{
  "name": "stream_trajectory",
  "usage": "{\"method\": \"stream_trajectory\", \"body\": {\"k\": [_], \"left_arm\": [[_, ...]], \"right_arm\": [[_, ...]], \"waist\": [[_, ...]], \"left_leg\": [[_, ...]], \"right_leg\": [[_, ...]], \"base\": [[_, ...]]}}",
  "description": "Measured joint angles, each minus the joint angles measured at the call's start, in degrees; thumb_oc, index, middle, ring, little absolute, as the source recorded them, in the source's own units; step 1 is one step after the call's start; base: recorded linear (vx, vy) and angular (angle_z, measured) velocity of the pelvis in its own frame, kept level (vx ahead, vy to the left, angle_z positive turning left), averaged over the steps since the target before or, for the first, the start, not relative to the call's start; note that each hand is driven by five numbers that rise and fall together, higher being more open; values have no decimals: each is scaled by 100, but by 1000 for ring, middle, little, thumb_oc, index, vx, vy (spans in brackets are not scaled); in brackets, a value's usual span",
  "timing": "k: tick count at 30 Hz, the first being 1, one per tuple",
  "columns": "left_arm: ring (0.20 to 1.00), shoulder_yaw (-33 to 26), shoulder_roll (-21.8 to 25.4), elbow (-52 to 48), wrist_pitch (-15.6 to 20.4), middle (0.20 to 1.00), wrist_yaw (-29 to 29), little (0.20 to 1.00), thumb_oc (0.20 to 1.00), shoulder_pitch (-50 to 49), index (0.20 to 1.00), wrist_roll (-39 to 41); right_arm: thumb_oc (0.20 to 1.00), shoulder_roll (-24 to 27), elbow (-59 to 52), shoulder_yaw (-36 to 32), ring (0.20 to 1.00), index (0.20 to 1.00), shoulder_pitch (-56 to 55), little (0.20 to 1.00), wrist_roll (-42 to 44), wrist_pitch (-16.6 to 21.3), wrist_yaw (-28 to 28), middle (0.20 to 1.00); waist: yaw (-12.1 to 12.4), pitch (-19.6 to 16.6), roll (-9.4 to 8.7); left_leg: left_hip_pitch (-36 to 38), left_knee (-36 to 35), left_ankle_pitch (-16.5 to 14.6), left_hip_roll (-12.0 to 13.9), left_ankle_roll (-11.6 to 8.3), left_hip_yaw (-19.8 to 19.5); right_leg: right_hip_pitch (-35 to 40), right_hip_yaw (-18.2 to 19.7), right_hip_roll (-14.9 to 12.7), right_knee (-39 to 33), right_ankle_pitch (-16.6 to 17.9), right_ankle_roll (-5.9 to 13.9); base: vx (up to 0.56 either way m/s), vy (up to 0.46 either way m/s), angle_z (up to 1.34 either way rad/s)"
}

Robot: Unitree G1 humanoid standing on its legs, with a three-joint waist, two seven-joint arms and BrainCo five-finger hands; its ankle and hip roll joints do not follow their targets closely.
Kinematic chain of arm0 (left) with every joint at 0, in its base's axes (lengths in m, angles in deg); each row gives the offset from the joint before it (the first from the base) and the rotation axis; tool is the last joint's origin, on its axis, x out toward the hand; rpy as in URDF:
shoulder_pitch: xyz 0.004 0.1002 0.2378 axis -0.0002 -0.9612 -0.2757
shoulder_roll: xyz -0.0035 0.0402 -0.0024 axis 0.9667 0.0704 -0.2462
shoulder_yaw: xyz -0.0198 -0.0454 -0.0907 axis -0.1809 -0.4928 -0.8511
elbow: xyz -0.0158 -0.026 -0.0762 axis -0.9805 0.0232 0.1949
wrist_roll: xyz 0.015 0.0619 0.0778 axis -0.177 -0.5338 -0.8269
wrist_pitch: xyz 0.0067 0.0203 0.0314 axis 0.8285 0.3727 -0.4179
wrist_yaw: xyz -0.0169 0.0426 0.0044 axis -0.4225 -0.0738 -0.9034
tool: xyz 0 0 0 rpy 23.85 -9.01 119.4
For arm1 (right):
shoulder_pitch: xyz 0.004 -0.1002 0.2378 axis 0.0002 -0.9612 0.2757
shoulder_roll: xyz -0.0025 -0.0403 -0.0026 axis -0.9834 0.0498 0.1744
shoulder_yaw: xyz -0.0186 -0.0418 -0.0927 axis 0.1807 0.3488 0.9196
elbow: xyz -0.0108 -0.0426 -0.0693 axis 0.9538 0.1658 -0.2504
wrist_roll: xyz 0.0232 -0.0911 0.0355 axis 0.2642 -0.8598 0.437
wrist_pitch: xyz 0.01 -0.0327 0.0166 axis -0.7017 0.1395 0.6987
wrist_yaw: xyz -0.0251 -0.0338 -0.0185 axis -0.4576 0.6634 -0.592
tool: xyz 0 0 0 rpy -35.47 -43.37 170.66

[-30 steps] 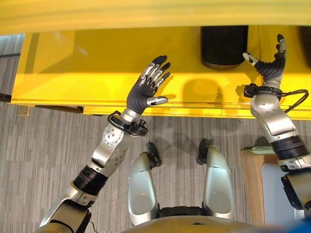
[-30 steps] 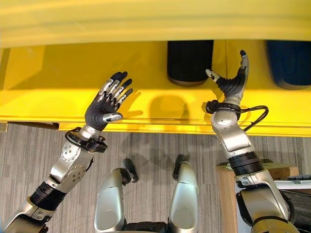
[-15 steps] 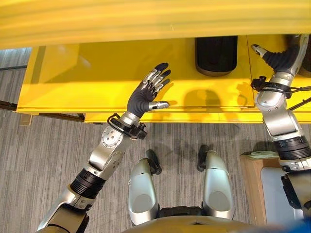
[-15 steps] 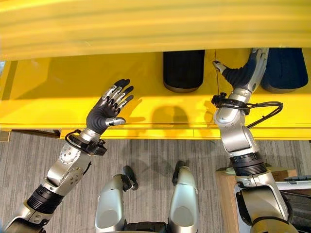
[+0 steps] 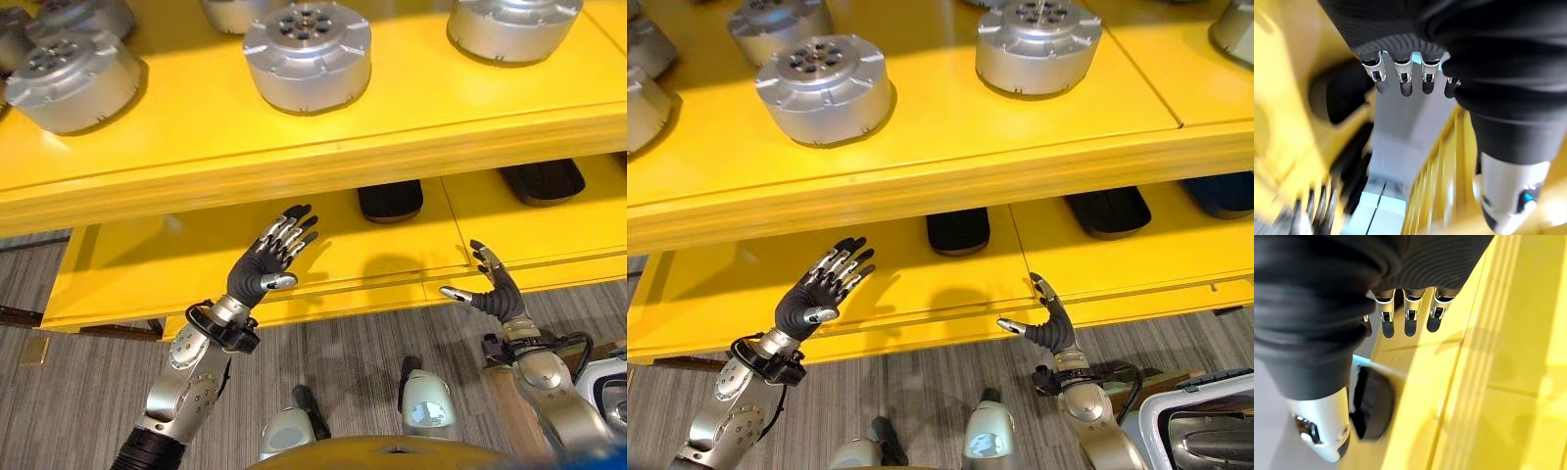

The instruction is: Move parts from the plastic box to the shelf.

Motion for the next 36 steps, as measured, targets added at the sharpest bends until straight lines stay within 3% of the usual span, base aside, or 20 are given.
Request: {"method": "stream_trajectory", "body": {"k": [5,7,9,11,12,13,15,17,19,20,21,22,25,26,28,30,31,32,34,36], "left_arm": [[1000,1078,934,-41,-118,1000,1190,1000,1000,524,1000,0],[1000,1565,969,-23,-175,1000,1365,1000,1000,964,1000,0],[1000,1568,936,-4,-255,1000,1420,1000,1000,1004,1000,3],[1000,1515,927,55,-255,1000,1401,1000,1000,835,1000,-23],[1000,1498,883,113,-251,1000,1369,1000,1000,817,1000,-132],[1000,1498,774,277,-251,1000,1367,1000,1000,849,1000,-245],[1000,1474,663,444,-233,1000,1355,1000,1000,905,1000,-288],[1000,1471,740,449,-234,1000,1358,1000,1000,725,1000,-294],[1000,1355,814,455,-220,1000,1316,1000,1000,407,1000,-290],[1000,1322,843,493,-232,1000,1266,1000,1000,225,1000,-290],[1000,1238,891,497,-241,1000,1237,1000,1000,339,1000,-288],[1000,1145,830,559,-267,1000,1132,1000,1000,455,1000,-288],[1000,995,945,550,-278,1000,883,1000,1000,532,1000,-355],[1000,974,947,510,-300,1000,860,1000,1000,479,1000,-355],[1000,958,961,397,-363,1000,871,1000,1000,425,1000,-353],[1000,901,953,391,-366,1000,870,1000,1000,421,1000,-314],[1000,826,940,406,-366,1000,877,1000,1000,400,1000,-170],[1000,767,907,406,-366,1000,883,1000,1000,394,1000,-137],[1000,633,790,381,-370,1000,937,1000,1000,369,1000,-10],[1000,561,657,361,-369,1000,857,1000,1000,315,1000,-5]], "right_arm": [[1000,144,461,438,1000,1000,384,1000,381,-72,-353,1000],[1000,132,546,556,1000,1000,561,1000,660,-118,-415,1000],[1000,104,549,581,1000,1000,483,1000,752,-187,-411,1000],[1000,93,560,613,1000,1000,738,1000,744,-247,-518,1000],[1000,96,562,612,1000,1000,867,1000,742,-242,-589,1000],[1000,115,566,591,1000,1000,896,1000,740,-232,-619,1000],[1000,204,571,571,1000,1000,835,1000,739,-232,-594,1000],[1000,196,562,522,1000,1000,681,1000,740,-220,-557,1000],[1000,113,762,614,1000,1000,795,1000,740,-176,-565,1000],[1000,127,997,658,1000,1000,1194,1000,740,-153,-504,1000],[1000,115,1006,610,1000,1000,1231,1000,740,-112,-424,1000],[1000,200,1127,651,1000,1000,1304,1000,739,-120,-384,1000],[1000,194,1286,788,1000,1000,1313,1000,743,-147,-240,1000],[1000,218,1273,836,1000,1000,1362,1000,745,-146,-183,1000],[1000,209,1179,770,1000,1000,1404,1000,744,-139,4,1000],[1000,300,1038,758,1000,1000,1419,1000,740,-141,191,1000],[1000,361,967,757,1000,1000,1415,1000,729,-142,313,1000],[1000,389,939,760,1000,1000,1369,1000,725,-153,386,1000],[1000,402,1057,590,1000,1000,1311,1000,587,-178,473,1000],[1000,435,1120,321,1000,1000,1241,1000,519,-178,532,1000]], "waist": [[-220,-191,-110],[-398,-214,-200],[-578,-248,-311],[-519,-182,-198],[-501,-152,-98],[-623,-117,-35],[-526,-73,81],[-388,-70,79],[-85,-61,36],[66,-87,144],[7,-98,0],[-1,-78,23],[110,-149,-65],[106,-182,-118],[171,-192,-189],[77,-171,-111],[35,-121,-24],[-35,-113,-50],[-230,-107,-32],[-313,-124,-1]], "left_leg": [[129,-71,-76,-182,142,252],[179,-238,-153,-293,175,508],[218,-250,-160,-348,187,778],[395,-367,-215,-256,219,1203],[397,-454,-257,-178,287,1325],[380,-463,-246,-157,337,1403],[387,-463,-172,-92,465,1565],[415,-392,-138,-24,424,1702],[534,-83,-156,64,246,2020],[508,192,-390,284,343,1694],[466,494,-520,315,159,1704],[362,1010,-678,562,-19,1733],[-5,2454,-592,1353,282,1330],[-105,2415,-711,1262,113,1096],[-191,1735,-740,918,91,1132],[-252,887,-375,669,169,1282],[-91,533,-34,630,169,1422],[-16,421,81,574,180,1436],[118,312,88,560,124,1592],[245,296,120,586,55,1730]], "right_leg": [[167,148,-81,-452,364,140],[117,214,-116,-759,722,232],[-65,267,-77,-894,1086,310],[-260,-55,177,-1191,1948,413],[-241,-201,265,-1595,2491,672],[-255,-470,205,-1415,2293,628],[-514,-497,-75,452,1008,269],[-413,-674,-236,1160,472,71],[-365,-1077,-254,1126,339,-297],[-228,-1177,59,665,131,-381],[-113,-1180,95,375,-237,-489],[-138,-1253,170,396,-374,-603],[142,-838,686,-89,-215,-908],[162,-631,773,-244,-156,-986],[182,-383,857,-595,96,-1012],[204,-339,994,-652,219,-978],[181,-373,1055,-490,114,-945],[125,-515,977,-410,-4,-850],[34,-1037,713,33,-383,-871],[-29,-949,751,189,-521,-876]], "base": [[38,284,-20],[-68,351,-69],[-30,219,-87],[-44,65,-152],[-65,13,-134],[-65,-13,-74],[-42,-44,-30],[-22,-117,-36],[-18,-360,-122],[-6,-461,-151],[-16,-471,-137],[-24,-249,-68],[-45,-372,-87],[-42,-268,-81],[-48,-253,-88],[-45,-239,-57],[-36,-347,-33],[-23,-328,-25],[-27,-373,-21],[-62,-363,-44]]}}
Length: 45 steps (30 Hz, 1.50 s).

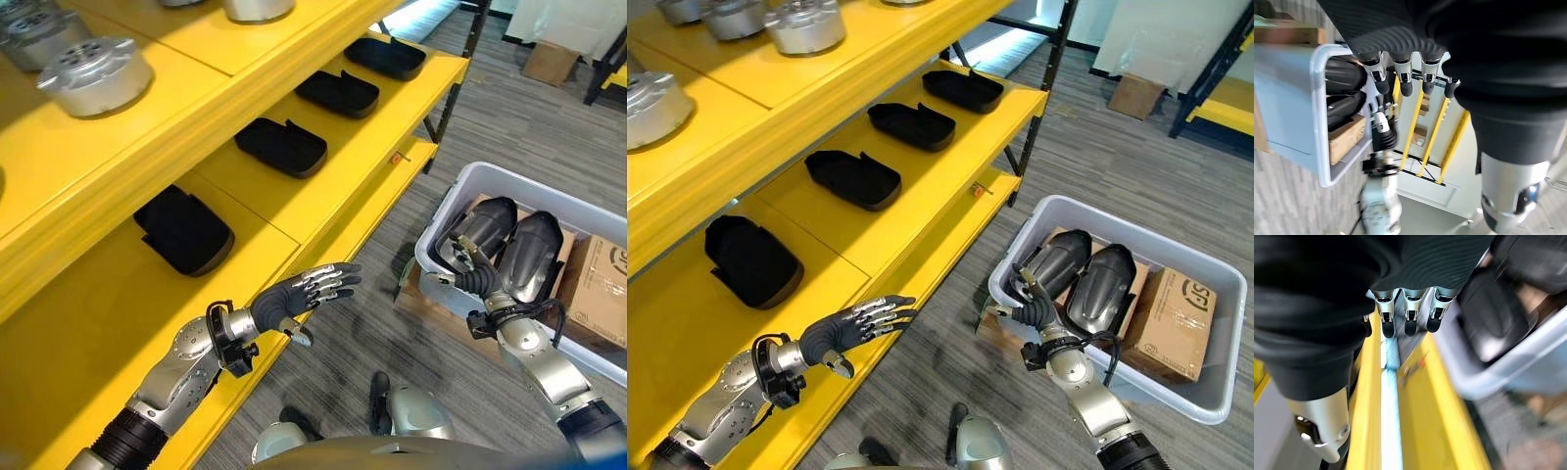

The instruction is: Move parts from the plastic box to the shelf.

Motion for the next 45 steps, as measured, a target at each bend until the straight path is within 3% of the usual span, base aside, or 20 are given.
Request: {"method": "stream_trajectory", "body": {"k": [5,6,7,8,9,10,12,16,19,21,25,27,28,32,36,38,40,42,44,45], "left_arm": [[1000,-258,-1,7,-25,1000,-161,1000,1000,21,1000,17],[1000,-327,15,7,-31,1000,-163,1000,1000,156,1000,58],[1000,-316,-1,4,-31,1000,-197,1000,1000,217,1000,69],[1000,-312,-74,-2,-30,1000,-248,1000,1000,257,1000,70],[1000,-301,-204,-8,8,1000,-436,1000,1000,314,1000,77],[1000,-318,-227,-5,31,1000,-701,1000,1000,347,1000,109],[1000,-454,-396,-24,63,1000,-1015,1000,1000,336,1000,152],[1000,-677,-686,78,157,1000,-1134,1000,1000,554,1000,424],[1000,-623,-670,79,238,1000,-1164,1000,1000,511,1000,458],[1000,-547,-664,67,287,1000,-1355,1000,1000,481,1000,450],[1000,-715,-710,76,501,1000,-1762,1000,1000,272,1000,459],[1000,-843,-857,76,588,1000,-1755,1000,1000,232,1000,457],[1000,-838,-882,75,617,1000,-1738,1000,1000,220,1000,453],[1000,-802,-807,76,627,1000,-1756,1000,1000,363,1000,179],[1000,-787,-865,75,732,1000,-2117,1000,1000,508,1000,-1125],[1000,-527,-661,73,808,1000,-2497,1000,1000,552,1000,-2222],[1000,-143,-564,77,810,1000,-2496,1000,1000,547,1000,-2250],[1000,223,-569,105,803,1000,-2505,1000,1000,552,1000,-2405],[1000,379,-542,233,796,1000,-2509,1000,1000,554,1000,-2591],[1000,475,-463,240,777,1000,-2660,1000,1000,567,1000,-2674]], "right_arm": [[1000,24,18,-780,1000,1000,-120,1000,2,-2,312,1000],[1000,172,48,-849,1000,1000,-110,1000,1,11,353,1000],[1000,173,157,-856,1000,1000,-58,1000,0,20,358,1000],[1000,178,261,-845,1000,1000,-2,1000,1,36,344,1000],[1000,119,479,-785,1000,1000,87,1000,4,72,309,1000],[1000,118,492,-686,1000,1000,56,1000,4,75,229,1000],[1000,86,321,-659,1000,1000,-298,1000,3,98,212,1000],[1000,-352,105,-575,1000,1000,-882,1000,2,118,315,1000],[1000,-455,-28,-557,1000,1000,-917,1000,-1,117,397,1000],[1000,-454,-29,-553,1000,1000,-873,1000,-1,117,423,1000],[1000,-454,-38,-554,1000,1000,-838,1000,-14,120,394,1000],[1000,-411,-65,-555,1000,1000,-852,1000,-79,120,343,1000],[1000,-435,-90,-551,1000,1000,-892,1000,-112,120,281,1000],[1000,-455,-149,-503,1000,1000,-909,1000,-110,135,212,1000],[1000,-563,-195,-281,1000,1000,-800,1000,-135,127,203,1000],[1000,-483,-183,-112,1000,1000,-360,1000,-237,109,219,1000],[1000,-491,-121,73,1000,1000,100,1000,-244,109,324,1000],[1000,-581,77,253,1000,1000,564,1000,-245,108,335,1000],[1000,-704,160,291,1000,1000,643,1000,-235,118,335,1000],[1000,-735,259,303,1000,1000,667,1000,-233,176,365,1000]], "waist": [[-104,10,3],[-254,15,-5],[-286,25,-39],[-280,24,-37],[-142,21,-44],[-44,38,-72],[-75,33,-77],[-123,-96,-51],[-2,-169,-10],[79,-166,-13],[159,-127,-11],[180,-102,155],[127,-80,151],[160,-70,21],[236,-48,-31],[269,-39,-96],[374,-32,-162],[510,-1,-204],[575,2,-242],[657,6,-249]], "left_leg": [[147,56,353,232,0,-84],[136,387,548,409,-219,-503],[152,471,523,382,-257,-652],[143,489,533,292,-246,-920],[141,296,175,33,-264,-1483],[77,22,81,-251,-261,-1986],[-141,-43,48,-462,-207,-2499],[-722,-129,22,-983,55,-1850],[-884,-638,161,-1210,81,-1783],[-927,-672,209,-1218,11,-1932],[-1168,-755,430,-1095,-10,-2375],[-1048,-901,486,-992,67,-2423],[-863,-975,726,-1086,501,-2308],[-490,-1292,613,-1644,766,-2067],[-247,-1383,449,-1915,892,-2049],[-238,-1382,439,-1879,889,-2064],[-296,-1320,338,-1773,849,-1960],[-410,-1166,311,-1476,874,-1782],[-378,-1118,318,-1174,867,-1628],[-364,-1033,322,-1098,854,-1453]], "right_leg": [[-29,464,341,60,-16,-166],[106,598,476,-32,4,-201],[165,801,530,-105,50,-283],[225,993,600,-224,115,-395],[273,1369,678,-391,264,-483],[365,1620,720,-635,435,-375],[559,1778,820,-879,470,-293],[688,1476,777,-1182,517,-232],[708,1705,839,-1288,544,-213],[851,1954,832,-1423,632,-288],[1257,2419,730,-1634,608,-140],[1324,2545,744,-1495,417,-10],[1261,2539,617,-1076,16,259],[1412,2208,62,-1026,-212,604],[1712,1999,-173,-1182,-289,758],[1757,1875,-138,-1210,-262,787],[1561,1819,-70,-999,-256,797],[809,1482,44,133,-236,952],[421,1083,-68,905,-223,1083],[353,654,-361,1019,-432,966]], "base": [[-48,-272,-54],[-16,-235,-65],[26,-194,-66],[51,-83,-98],[99,-166,-137],[91,-193,-141],[64,-152,-76],[56,-57,-17],[134,-19,-22],[173,-20,-49],[196,12,-75],[179,96,-48],[246,159,-43],[227,164,-14],[195,159,8],[141,90,8],[92,31,-26],[37,-50,-60],[6,-173,-57],[-7,-144,-63]]}}
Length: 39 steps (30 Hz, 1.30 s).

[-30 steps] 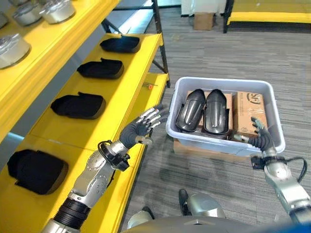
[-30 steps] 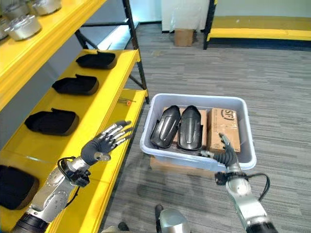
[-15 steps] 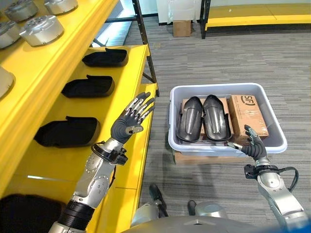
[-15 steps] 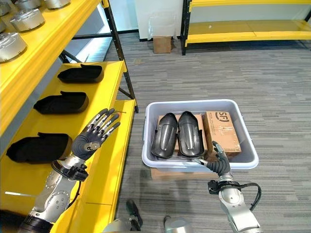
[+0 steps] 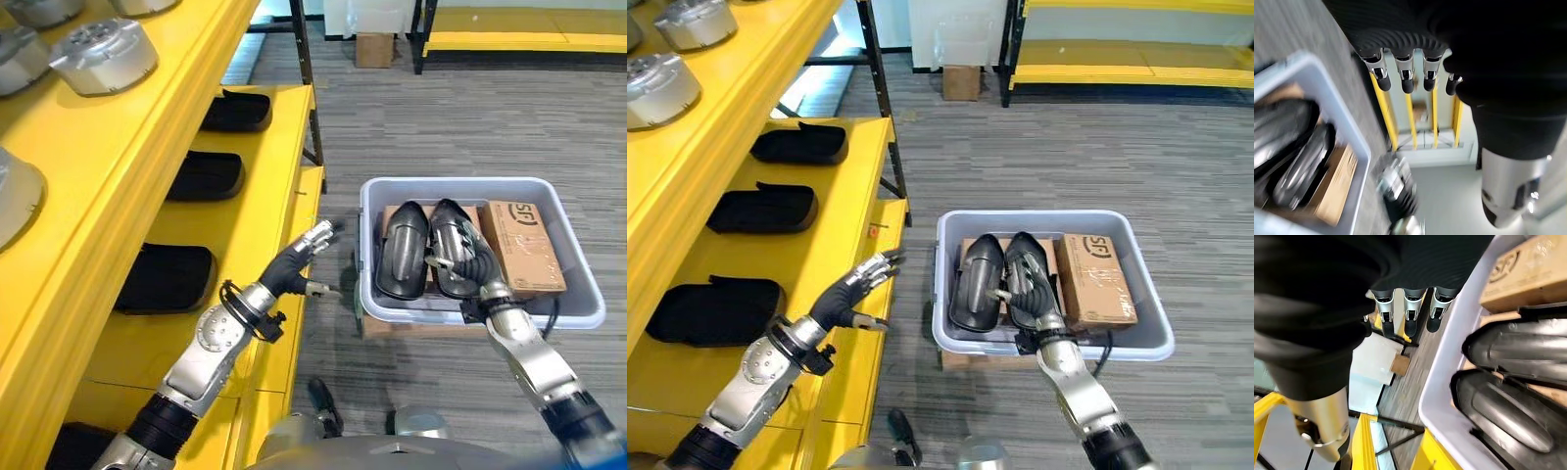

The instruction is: Move parts from the plastic box to the shelf.

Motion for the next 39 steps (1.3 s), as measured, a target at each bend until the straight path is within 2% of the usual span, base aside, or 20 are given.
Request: {"method": "stream_trajectory", "body": {"k": [1,2,4,5,7,9,10,11,12,13,14,18,23,26,28,29,30,32,36,39], "left_arm": [[1000,105,72,-9,-12,1000,-87,1000,1000,28,1000,-13],[1000,109,145,-10,-18,1000,-89,1000,1000,59,1000,-13],[1000,110,328,36,-35,1000,-147,1000,1000,208,1000,-10],[1000,105,349,108,-39,1000,-216,1000,1000,269,1000,-7],[1000,168,299,127,-31,1000,-290,1000,1000,291,1000,2],[1000,228,368,35,-21,1000,-293,1000,1000,280,1000,32],[1000,204,464,14,18,1000,-290,1000,1000,263,1000,75],[1000,181,537,52,36,1000,-275,1000,1000,232,1000,120],[1000,217,-50,255,-28,1000,-212,1000,1000,14,1000,252],[1000,224,-281,213,-33,1000,-93,1000,1000,-186,1000,270],[1000,221,-310,112,-31,1000,8,1000,1000,-395,1000,273],[1000,41,-363,31,-6,1000,77,1000,1000,-589,1000,321],[1000,-362,-242,32,27,1000,-234,1000,1000,-387,1000,456],[1000,-353,-201,32,104,1000,-544,1000,1000,-371,1000,552],[1000,-368,-222,30,107,1000,-710,1000,1000,-340,1000,588],[1000,-396,-219,32,103,1000,-730,1000,1000,-282,1000,687],[1000,-459,-217,30,102,1000,-784,1000,1000,-251,1000,760],[1000,-549,-199,30,91,1000,-976,1000,1000,-82,1000,859],[1000,-841,-301,-184,95,1000,-1345,1000,1000,141,1000,1225],[1000,-862,-359,-190,105,1000,-1459,1000,1000,526,1000,1343]], "right_arm": [[1000,2,120,21,1000,1000,46,1000,2,15,25,1000],[1000,-18,134,21,1000,1000,40,1000,4,14,75,1000],[1000,-33,131,29,1000,1000,-54,1000,4,13,144,1000],[1000,-29,164,29,1000,1000,-89,1000,6,4,168,1000],[1000,-19,168,-9,1000,1000,-112,1000,1,-14,145,1000],[1000,-25,162,9,1000,1000,-131,1000,-22,-113,11,1000],[1000,-32,173,79,1000,1000,-170,1000,-141,-213,-44,1000],[1000,-40,185,170,1000,1000,-238,1000,-221,-265,-86,1000],[1000,276,296,146,1000,1000,-288,1000,-218,-372,-104,1000],[1000,567,311,142,1000,1000,-347,1000,-216,-498,-141,1000],[1000,685,301,122,1000,1000,-360,1000,-215,-573,-158,1000],[1000,944,281,56,1000,1000,-284,1000,-216,-639,-253,1000],[1000,770,337,133,1000,1000,-244,1000,-216,-793,-595,1000],[1000,629,563,215,1000,1000,10,1000,-218,-784,-611,1000],[1000,602,690,239,1000,1000,150,1000,-218,-790,-588,1000],[1000,531,796,243,1000,1000,257,1000,-218,-789,-586,1000],[1000,422,872,258,1000,1000,380,1000,-217,-795,-581,1000],[1000,217,1021,259,1000,1000,868,1000,-214,-803,-589,1000],[1000,61,1035,198,1000,1000,1904,1000,-203,-909,-551,1000],[1000,-38,1229,219,1000,1000,2305,1000,-217,-1159,-389,1000]], "waist": [[78,-14,-22],[64,-8,-12],[37,-1,-79],[36,17,-55],[68,109,139],[73,156,309],[164,132,181],[254,116,-33],[194,172,405],[205,215,560],[161,177,604],[-22,132,574],[30,-4,389],[91,-55,395],[175,-116,511],[211,-107,467],[297,-99,395],[378,30,317],[674,636,503],[759,970,504]], "left_leg": [[-9,82,-41,93,8,136],[-56,126,-62,177,-2,116],[-108,99,-32,218,-139,-21],[-103,71,-18,252,-249,-142],[-145,108,-16,501,-280,-163],[-328,112,125,889,-511,-359],[-346,101,464,1044,-916,-462],[-370,113,645,1164,-1200,-525],[-495,65,411,1665,-1038,-668],[-512,359,568,1787,-902,-626],[-398,460,655,1738,-902,-394],[-48,402,1196,1905,-970,-469],[104,430,1231,1834,-988,-467],[101,386,1076,1681,-1158,-465],[84,408,568,1662,-1291,-465],[45,393,464,1584,-1414,-469],[-90,431,426,1487,-1386,-487],[-386,450,499,1312,-1287,-624],[-827,537,615,1247,-1168,-789],[-1265,725,662,1243,-1145,-987]], "right_leg": [[-43,-333,-344,-186,-23,-12],[-36,-243,-550,-584,132,106],[115,69,-924,-1620,833,206],[134,192,-1078,-1728,1152,372],[45,439,-1373,-1879,1367,630],[56,351,-1504,-2219,1670,607],[211,262,-1486,-2502,1813,547],[361,237,-1430,-2560,1847,940],[271,-61,-873,-2334,1595,707],[202,-109,-660,-2209,1542,546],[232,-123,-537,-2246,1534,469],[259,7,-360,-1904,1199,281],[445,-33,-444,-1844,1136,319],[380,-82,-629,-1679,1028,399],[208,-65,-704,-1405,956,472],[110,-50,-806,-1262,913,509],[-16,-33,-933,-1163,887,522],[-248,-36,-1109,-1043,960,534],[-585,-105,-1202,-873,1018,530],[-938,-191,-1284,-526,962,489]], "base": [[-4,-134,-63],[-16,-188,-37],[-47,-288,5],[-58,-298,13],[-65,-315,13],[-57,-392,28],[-51,-466,36],[-71,-480,40],[-71,-402,36],[-40,-324,13],[1,-256,-1],[50,-183,-28],[95,-94,4],[65,-17,25],[27,6,11],[36,28,13],[2,34,18],[-11,36,26],[-83,14,22],[-141,5,24]]}}
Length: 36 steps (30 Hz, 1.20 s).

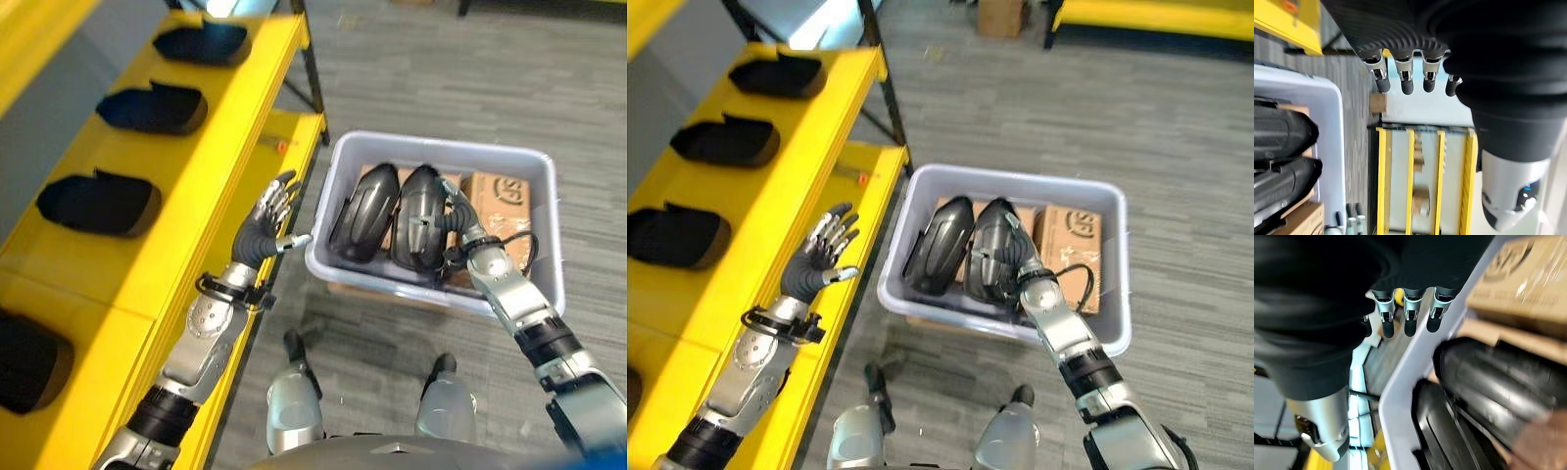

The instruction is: Move parts from the plastic box to the shelf.

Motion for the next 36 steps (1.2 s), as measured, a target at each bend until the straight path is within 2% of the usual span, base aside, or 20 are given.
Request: {"method": "stream_trajectory", "body": {"k": [3,5,9,14,17,22,27,33,36], "left_arm": [[1000,14,-36,2,-2,1000,-15,1000,1000,434,1000,42],[1000,12,-33,1,-2,1000,-101,1000,1000,495,1000,41],[1000,34,-35,4,-12,1000,-126,1000,1000,636,1000,41],[1000,135,-39,10,-115,1000,-166,1000,1000,648,1000,50],[1000,351,-40,21,-166,1000,-352,1000,1000,676,1000,58],[1000,523,-49,39,-218,1000,-366,1000,1000,733,1000,301],[1000,528,-47,272,-236,1000,-334,1000,1000,646,1000,301],[1000,529,-44,273,-241,1000,-151,1000,1000,704,1000,304],[1000,527,-45,273,-242,1000,-107,1000,1000,678,1000,303]], "right_arm": [[1000,-1,834,29,1000,1000,619,1000,6,-345,276,1000],[1000,-12,1274,53,1000,1000,679,1000,14,-505,366,1000],[1000,-107,2046,59,1000,1000,729,1000,17,-495,530,1000],[1000,-104,2898,-130,1000,1000,1104,1000,70,-411,1035,1000],[1000,-21,3428,-273,1000,1000,1489,1000,70,-325,1335,1000],[1000,-9,3733,-164,1000,1000,1679,1000,73,-72,1218,1000],[1000,109,3725,97,1000,1000,1758,1000,-32,289,1058,1000],[1000,94,3481,819,1000,1000,2219,1000,-929,616,610,1000],[1000,44,3265,984,1000,1000,2358,1000,-1237,582,529,1000]], "waist": [[81,432,3],[121,570,4],[176,615,10],[239,665,37],[271,712,123],[407,728,179],[470,724,184],[519,714,262],[550,708,285]], "left_leg": [[-289,182,32,-37,40,-111],[-347,244,6,-78,67,-133],[-627,605,-143,-85,80,-281],[-887,677,-117,-83,102,-388],[-1083,697,-70,-110,137,-416],[-1398,767,-35,-175,94,-574],[-1445,770,42,-181,65,-643],[-1574,786,97,-201,49,-712],[-1598,796,99,-202,46,-727]], "right_leg": [[-241,-24,-108,252,-46,-40],[-247,-31,-160,286,-60,-26],[-428,-36,-268,576,-209,-24],[-737,-25,-316,880,-338,-73],[-974,-11,-380,1069,-388,-109],[-1368,-21,-551,1611,-724,-191],[-1508,-22,-608,1901,-860,-237],[-1695,-29,-694,2203,-1017,-291],[-1731,-28,-707,2272,-1061,-304]], "base": [[-54,19,16],[-22,9,12],[0,-2,11],[-24,30,7],[-24,15,8],[27,-15,16],[0,-6,5],[13,-8,6],[10,-6,4]]}}
